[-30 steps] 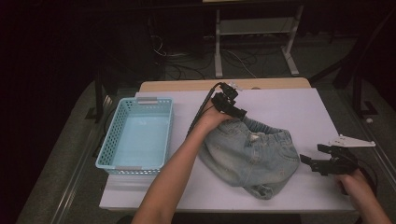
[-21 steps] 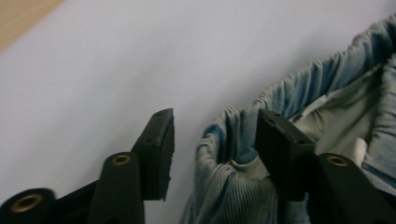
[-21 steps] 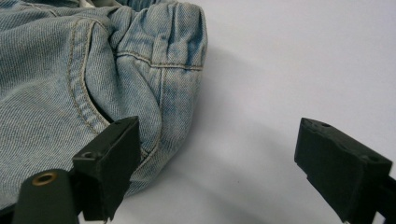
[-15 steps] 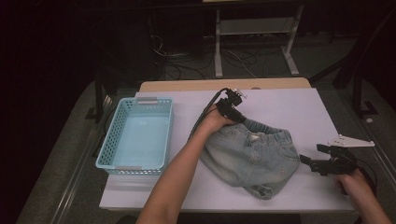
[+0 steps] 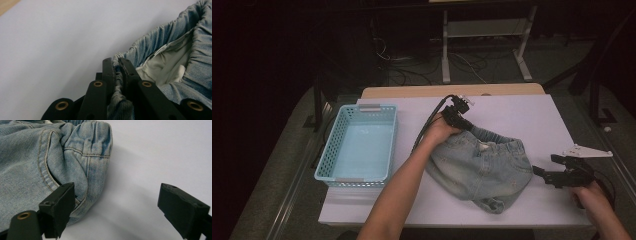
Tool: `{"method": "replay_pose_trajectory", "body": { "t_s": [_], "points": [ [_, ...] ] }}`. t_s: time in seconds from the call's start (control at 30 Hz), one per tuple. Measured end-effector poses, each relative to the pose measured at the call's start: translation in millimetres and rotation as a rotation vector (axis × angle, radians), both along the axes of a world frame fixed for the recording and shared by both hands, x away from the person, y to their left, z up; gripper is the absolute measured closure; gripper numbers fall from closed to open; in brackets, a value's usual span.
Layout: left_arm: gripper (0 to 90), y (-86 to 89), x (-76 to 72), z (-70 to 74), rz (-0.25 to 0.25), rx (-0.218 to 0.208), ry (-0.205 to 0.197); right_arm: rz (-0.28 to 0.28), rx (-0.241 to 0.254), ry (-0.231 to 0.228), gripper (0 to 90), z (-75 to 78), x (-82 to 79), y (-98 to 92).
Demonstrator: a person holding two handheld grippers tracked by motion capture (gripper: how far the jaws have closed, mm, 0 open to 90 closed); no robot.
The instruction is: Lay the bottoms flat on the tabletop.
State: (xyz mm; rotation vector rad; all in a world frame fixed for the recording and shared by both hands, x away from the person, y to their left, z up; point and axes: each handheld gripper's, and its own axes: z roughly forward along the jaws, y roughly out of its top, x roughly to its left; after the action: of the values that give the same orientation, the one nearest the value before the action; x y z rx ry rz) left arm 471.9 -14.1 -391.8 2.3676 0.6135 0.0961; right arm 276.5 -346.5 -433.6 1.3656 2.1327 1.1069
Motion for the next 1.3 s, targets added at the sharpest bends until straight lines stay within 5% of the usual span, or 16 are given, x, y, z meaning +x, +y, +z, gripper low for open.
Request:
{"method": "replay_pose_trajectory", "body": {
  "t_s": [0.53,1.3],
  "points": [
    [83.1,16.0,4.6,8.8,0.072,-0.019,-0.047,0.002,0.002,-0.002,14.3,0.1,-0.2,-0.4],
    [83.0,74.9,35.5,13.0,0.339,-0.046,-0.104,0.004,-0.002,0.004,14.3,-0.7,0.1,0.4]
  ]
}}
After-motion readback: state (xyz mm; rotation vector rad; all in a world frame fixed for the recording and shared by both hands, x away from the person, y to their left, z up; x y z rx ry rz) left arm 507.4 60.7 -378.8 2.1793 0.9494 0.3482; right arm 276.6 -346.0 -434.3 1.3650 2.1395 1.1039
